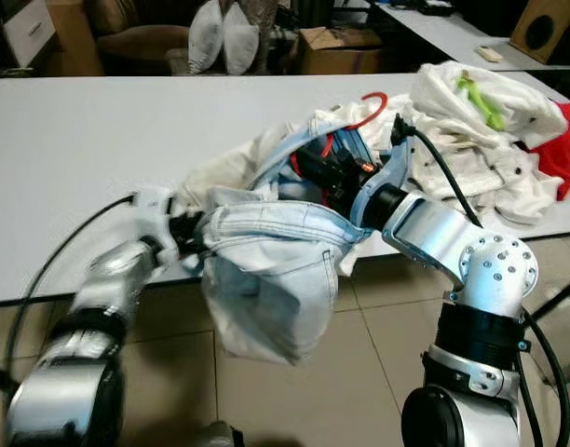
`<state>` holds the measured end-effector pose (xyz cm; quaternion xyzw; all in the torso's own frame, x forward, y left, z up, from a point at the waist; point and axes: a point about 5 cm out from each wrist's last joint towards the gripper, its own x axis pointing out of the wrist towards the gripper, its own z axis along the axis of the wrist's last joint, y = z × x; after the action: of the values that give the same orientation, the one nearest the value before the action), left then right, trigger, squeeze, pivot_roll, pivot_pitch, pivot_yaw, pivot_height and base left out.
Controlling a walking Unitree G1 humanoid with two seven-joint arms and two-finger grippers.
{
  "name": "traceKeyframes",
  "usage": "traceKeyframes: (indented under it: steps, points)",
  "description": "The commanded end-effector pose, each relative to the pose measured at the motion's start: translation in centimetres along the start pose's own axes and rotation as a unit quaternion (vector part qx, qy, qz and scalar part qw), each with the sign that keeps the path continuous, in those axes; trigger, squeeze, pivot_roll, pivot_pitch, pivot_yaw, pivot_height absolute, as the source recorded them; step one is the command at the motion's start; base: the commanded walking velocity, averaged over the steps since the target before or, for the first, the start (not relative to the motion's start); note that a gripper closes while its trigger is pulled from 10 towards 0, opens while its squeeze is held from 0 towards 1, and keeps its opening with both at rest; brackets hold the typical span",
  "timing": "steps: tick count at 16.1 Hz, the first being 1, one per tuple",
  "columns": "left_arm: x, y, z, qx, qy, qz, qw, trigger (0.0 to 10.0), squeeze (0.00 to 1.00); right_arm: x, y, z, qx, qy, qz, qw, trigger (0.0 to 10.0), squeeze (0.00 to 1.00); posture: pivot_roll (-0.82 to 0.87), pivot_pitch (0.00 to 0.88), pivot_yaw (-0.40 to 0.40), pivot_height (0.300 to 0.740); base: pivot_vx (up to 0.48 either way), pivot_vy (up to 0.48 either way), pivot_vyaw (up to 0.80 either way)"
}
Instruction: Hang hanger
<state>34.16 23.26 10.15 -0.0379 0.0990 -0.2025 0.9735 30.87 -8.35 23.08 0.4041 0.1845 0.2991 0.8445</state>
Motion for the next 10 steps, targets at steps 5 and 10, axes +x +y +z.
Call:
traceKeyframes:
  steps: [5, 10]
  points:
    - [-6.2, 1.5, 0.3, -0.038, -0.066, 0.014, 0.997, 10.0, 1.00, -0.7, 2.2, 2.6, -0.035, -0.069, 0.055, 0.996, 10.0, 0.00, -0.05, 0.000, -0.061, 0.740, 0.000, 0.000, 0.00]
    - [-8.3, -0.5, 1.6, -0.071, -0.112, 0.038, 0.990, 10.0, 1.00, -1.4, 1.8, 2.9, 0.018, -0.091, 0.088, 0.992, 10.0, 0.00, -0.05, 0.000, -0.048, 0.740, 0.000, 0.000, 0.00]
